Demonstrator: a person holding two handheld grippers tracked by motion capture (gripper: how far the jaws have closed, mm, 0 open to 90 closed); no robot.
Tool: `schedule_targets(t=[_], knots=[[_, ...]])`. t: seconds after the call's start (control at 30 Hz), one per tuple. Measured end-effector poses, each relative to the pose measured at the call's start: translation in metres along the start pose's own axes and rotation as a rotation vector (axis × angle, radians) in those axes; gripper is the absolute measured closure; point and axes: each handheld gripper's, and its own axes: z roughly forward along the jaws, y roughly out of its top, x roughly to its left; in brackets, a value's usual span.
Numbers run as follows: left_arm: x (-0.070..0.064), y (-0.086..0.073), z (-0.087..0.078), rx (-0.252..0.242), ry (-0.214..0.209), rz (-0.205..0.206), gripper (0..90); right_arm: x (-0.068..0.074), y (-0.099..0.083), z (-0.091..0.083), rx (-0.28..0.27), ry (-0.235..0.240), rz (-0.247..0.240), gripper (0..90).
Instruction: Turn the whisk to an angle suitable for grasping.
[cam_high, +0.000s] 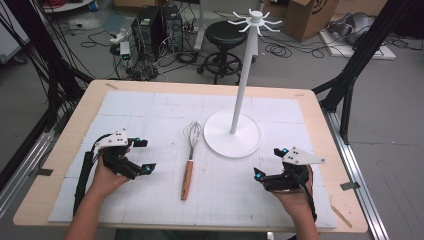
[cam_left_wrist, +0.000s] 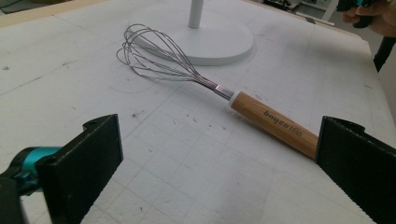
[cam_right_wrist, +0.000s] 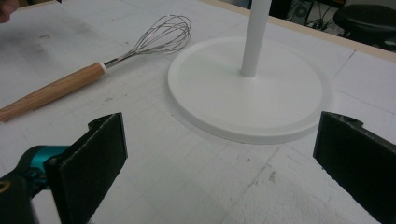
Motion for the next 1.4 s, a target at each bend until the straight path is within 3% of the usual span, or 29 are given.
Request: schedule_targets(t=[0.33, 0.57, 0.87, 1.03, 1.23, 1.3, 1.4], knots=[[-0.008, 0.002, 0.008, -0.003, -0.01, -0.009, 1.7, 0.002, -0.001, -0.001, 0.013, -0.004, -0.005, 1.9], [-0.019, 0.01, 0.02, 0.005, -0.033, 0.013, 1.7, 0.002, 0.0, -0.001, 0.017, -0.009, -0.008, 1.8], [-0.035, 0.019, 0.056, 0.097, -0.034, 0.018, 1.7, 0.002, -0.001, 0.002, 0.034, -0.007, -0.013, 1.9], [-0.039, 0.023, 0.076, 0.13, -0.006, 0.004, 1.7, 0.001, -0.001, 0.001, 0.034, -0.011, -0.007, 1.9], [-0.047, 0.022, 0.107, 0.215, 0.061, -0.016, 3.0, -0.001, -0.002, -0.001, 0.038, -0.02, -0.005, 1.9], [-0.047, 0.02, 0.114, 0.248, 0.071, -0.012, 3.0, -0.002, -0.002, -0.001, 0.039, -0.02, -0.003, 1.9], [-0.049, 0.015, 0.123, 0.323, 0.121, 0.023, 3.2, -0.002, -0.003, -0.001, 0.042, -0.024, -0.006, 1.9]])
